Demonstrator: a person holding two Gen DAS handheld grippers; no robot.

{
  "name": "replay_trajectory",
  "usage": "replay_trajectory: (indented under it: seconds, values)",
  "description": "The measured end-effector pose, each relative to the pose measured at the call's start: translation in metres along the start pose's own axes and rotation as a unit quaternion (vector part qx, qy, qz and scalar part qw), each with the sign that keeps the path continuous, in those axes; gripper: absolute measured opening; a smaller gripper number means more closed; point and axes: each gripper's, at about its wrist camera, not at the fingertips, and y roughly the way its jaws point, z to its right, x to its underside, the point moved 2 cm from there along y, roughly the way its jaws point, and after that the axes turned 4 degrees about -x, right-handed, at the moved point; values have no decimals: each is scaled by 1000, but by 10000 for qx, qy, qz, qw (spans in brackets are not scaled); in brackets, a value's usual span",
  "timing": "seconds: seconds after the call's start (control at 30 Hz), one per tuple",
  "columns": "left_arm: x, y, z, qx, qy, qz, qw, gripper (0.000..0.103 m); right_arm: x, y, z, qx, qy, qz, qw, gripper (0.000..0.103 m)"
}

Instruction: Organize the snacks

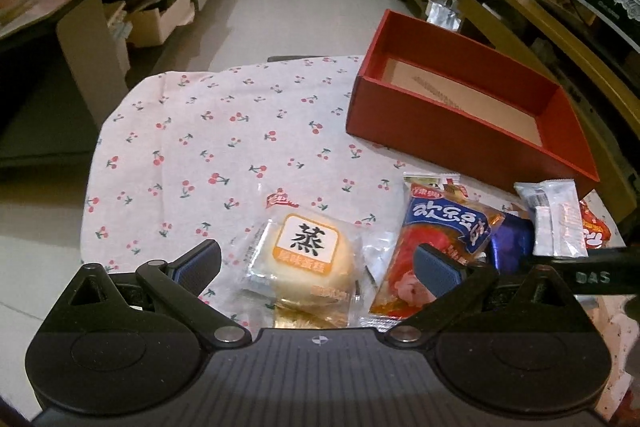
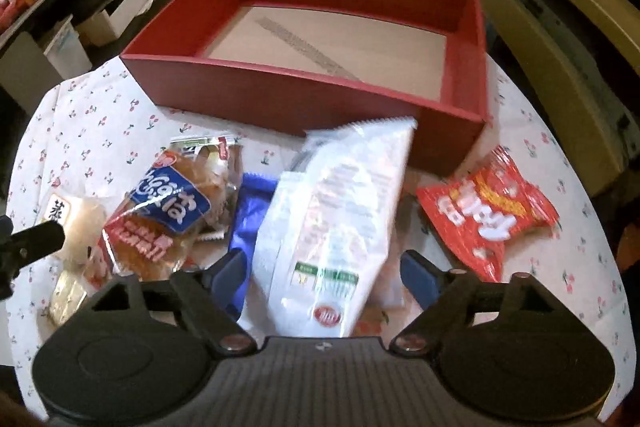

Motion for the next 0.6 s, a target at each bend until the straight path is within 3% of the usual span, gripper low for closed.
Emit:
replay_trajectory:
  seconds: [0.1,0.17,0.27,0.47,0.6]
  values:
    - [-2,3,-1,68,-9,-56,10000,103,-2,10,1,3,16,-77,10000,91]
    - [-3,8,-3,102,-74,-146,9998,103,-2,9,2,-148,42,-109,9998,73]
    - [-8,18,-6,72,-260,-272,9993,103,1,5,8,-282,75,-72,9995,64]
    - [-15,36,-2,-97,-81,-459,9989,103,6,-3,13,-454,107,-27,9989,52]
    - [-10,47,-9,-155,-239,-716,9970,101,7,-3,16,-520,126,-50,9986,51]
